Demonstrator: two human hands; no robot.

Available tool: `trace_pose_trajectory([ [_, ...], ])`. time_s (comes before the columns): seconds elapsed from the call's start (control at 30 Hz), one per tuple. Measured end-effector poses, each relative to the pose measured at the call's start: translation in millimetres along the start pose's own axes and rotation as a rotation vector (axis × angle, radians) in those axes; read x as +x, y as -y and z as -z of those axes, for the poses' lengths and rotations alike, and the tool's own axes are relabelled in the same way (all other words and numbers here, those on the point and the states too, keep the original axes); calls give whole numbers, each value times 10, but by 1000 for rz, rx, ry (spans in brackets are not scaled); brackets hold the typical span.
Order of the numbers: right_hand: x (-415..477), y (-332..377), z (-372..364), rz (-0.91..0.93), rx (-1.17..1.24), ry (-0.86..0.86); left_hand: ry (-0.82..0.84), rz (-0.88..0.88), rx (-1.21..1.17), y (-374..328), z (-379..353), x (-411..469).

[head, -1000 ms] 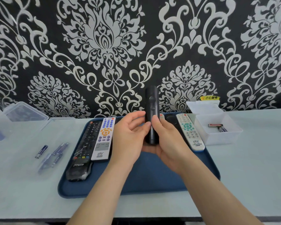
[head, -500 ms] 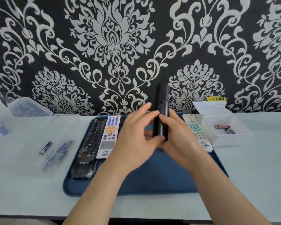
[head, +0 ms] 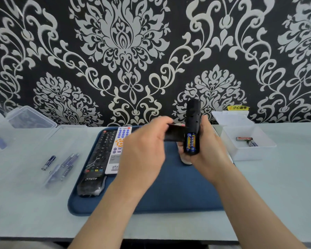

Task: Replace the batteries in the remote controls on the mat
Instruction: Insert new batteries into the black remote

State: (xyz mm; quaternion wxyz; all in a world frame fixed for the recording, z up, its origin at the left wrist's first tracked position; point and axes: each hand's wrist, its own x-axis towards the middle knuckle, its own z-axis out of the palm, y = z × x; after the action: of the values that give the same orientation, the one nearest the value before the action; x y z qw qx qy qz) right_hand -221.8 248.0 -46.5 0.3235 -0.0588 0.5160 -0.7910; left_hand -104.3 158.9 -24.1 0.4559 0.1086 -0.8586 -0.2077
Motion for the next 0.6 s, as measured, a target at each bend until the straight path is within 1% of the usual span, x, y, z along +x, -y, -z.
trace_pose_trajectory([
  [0.03, 12, 5, 10, 15, -3, -12, -14, 118, -60, 49, 72, 35],
  [0.07, 23, 14, 34, 30, -4, -26, 27, 247, -126, 110, 118, 69],
  [0.1, 20, 22, 48, 36, -1, -38, 111, 380, -185, 175, 158, 89],
  [0.17, 20, 30, 54, 38, 7, -50, 370, 608, -298, 291, 190, 80],
  [0.2, 16, 36, 55, 43, 10, -47, 512, 679, -336, 320, 173, 49],
  [0.27, 14, 37, 43, 47, 22, -22, 725, 709, -300, 341, 123, -26],
  [0.3, 11, 35, 37, 44, 34, -1, 783, 686, -238, 340, 101, -54],
  [0.37, 1, 37, 18, 24, 60, 40, 862, 563, -46, 343, 84, -73],
  [0.4, -1, 35, 11, 11, 72, 55, 871, 484, 60, 333, 83, -72],
  [0.43, -2, 29, 7, 0, 76, 68, 825, 423, 135, 306, 85, -70],
  [0.47, -1, 22, 3, -8, 73, 81, 724, 376, 159, 270, 84, -63],
  [0.5, -1, 14, 2, -15, 64, 90, 591, 341, 109, 224, 74, -60],
  [0.53, -5, 9, -6, -24, 55, 99, 464, 310, 9, 166, 54, -60],
  [0.57, -8, -4, -12, -34, 45, 107, 373, 274, -86, 111, 28, -60],
  [0.6, -17, -11, -24, -42, 37, 116, 334, 214, -131, 69, -7, -63],
])
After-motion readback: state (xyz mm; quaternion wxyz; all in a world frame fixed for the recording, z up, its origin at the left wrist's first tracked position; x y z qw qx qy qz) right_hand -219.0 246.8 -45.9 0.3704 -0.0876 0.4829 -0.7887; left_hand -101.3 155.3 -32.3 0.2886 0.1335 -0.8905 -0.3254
